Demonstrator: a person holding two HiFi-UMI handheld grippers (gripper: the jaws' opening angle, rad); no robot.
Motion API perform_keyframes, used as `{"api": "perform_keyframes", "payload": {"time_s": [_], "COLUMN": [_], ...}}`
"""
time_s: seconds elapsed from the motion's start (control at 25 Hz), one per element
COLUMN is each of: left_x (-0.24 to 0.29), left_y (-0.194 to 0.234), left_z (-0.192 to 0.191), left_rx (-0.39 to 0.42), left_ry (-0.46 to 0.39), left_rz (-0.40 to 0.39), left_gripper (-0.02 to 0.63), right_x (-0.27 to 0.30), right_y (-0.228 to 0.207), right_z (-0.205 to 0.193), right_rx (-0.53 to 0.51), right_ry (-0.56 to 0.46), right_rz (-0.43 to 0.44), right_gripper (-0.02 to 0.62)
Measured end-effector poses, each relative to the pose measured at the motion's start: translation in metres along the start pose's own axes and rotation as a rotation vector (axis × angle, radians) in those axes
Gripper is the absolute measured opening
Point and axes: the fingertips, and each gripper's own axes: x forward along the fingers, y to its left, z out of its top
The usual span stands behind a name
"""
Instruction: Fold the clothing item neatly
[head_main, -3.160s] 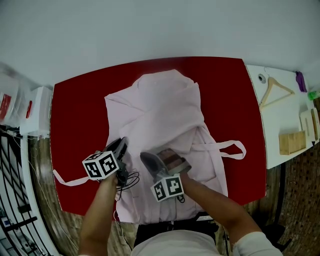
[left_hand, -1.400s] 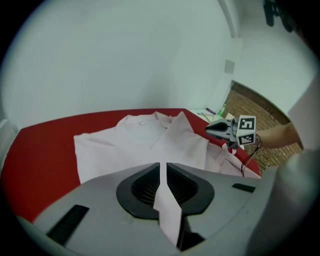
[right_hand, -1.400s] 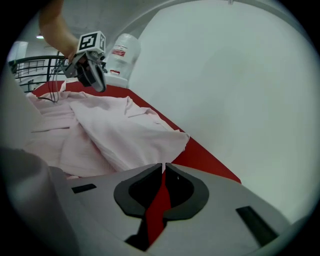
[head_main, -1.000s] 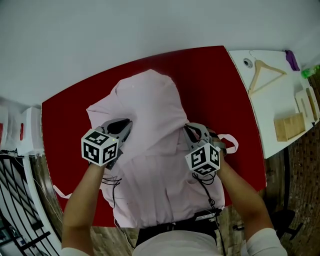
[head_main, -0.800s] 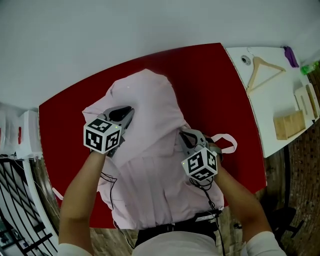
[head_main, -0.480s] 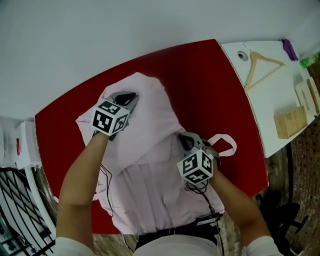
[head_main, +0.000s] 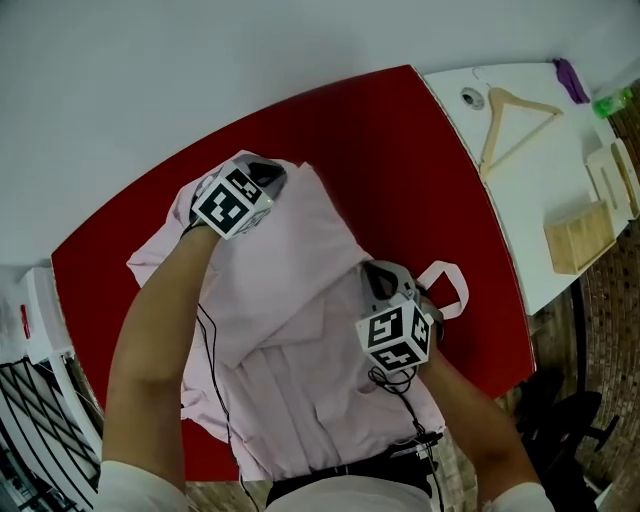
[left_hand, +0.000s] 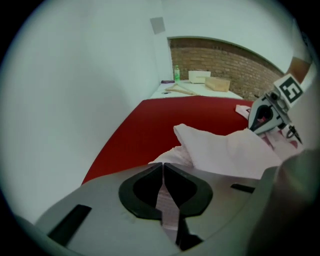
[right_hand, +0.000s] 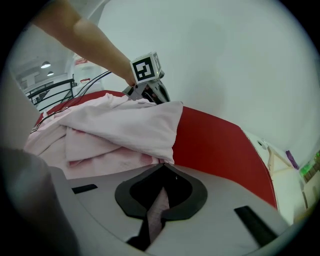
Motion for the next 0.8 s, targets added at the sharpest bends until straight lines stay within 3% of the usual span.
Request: {"api": "perform_keyframes", "payload": {"time_s": [0.12, 0.24, 0.48, 0.8], "left_x": [0.01, 0.016, 0.021, 0.021], "left_y": [-0.001, 0.001, 0.01, 0.022], "left_z": [0.001, 0.003, 0.013, 0.013], "left_rx": [0.033, 0.018, 0.007, -0.07], "left_ry": [0.031, 0.03, 0.013, 0.002], "left_rz": [-0.016, -0.012, 0.063, 0.138], "left_gripper": [0.015, 0.013, 0.012, 0.012], "right_x": [-0.001, -0.002, -0.005, -0.007], "right_y": [-0.003, -0.009, -0.026, -0.034], "right_z": [-0.001, -0.005, -0.01, -0.014], "right_rx": [0.01, 0.033, 0.075, 0.097], "right_ry": [0.001, 0.008, 0.023, 0.026], "right_rz": [-0.01, -0.028, -0.066, -0.098], "right_gripper": [0.016, 0.017, 0.015, 0.015]}}
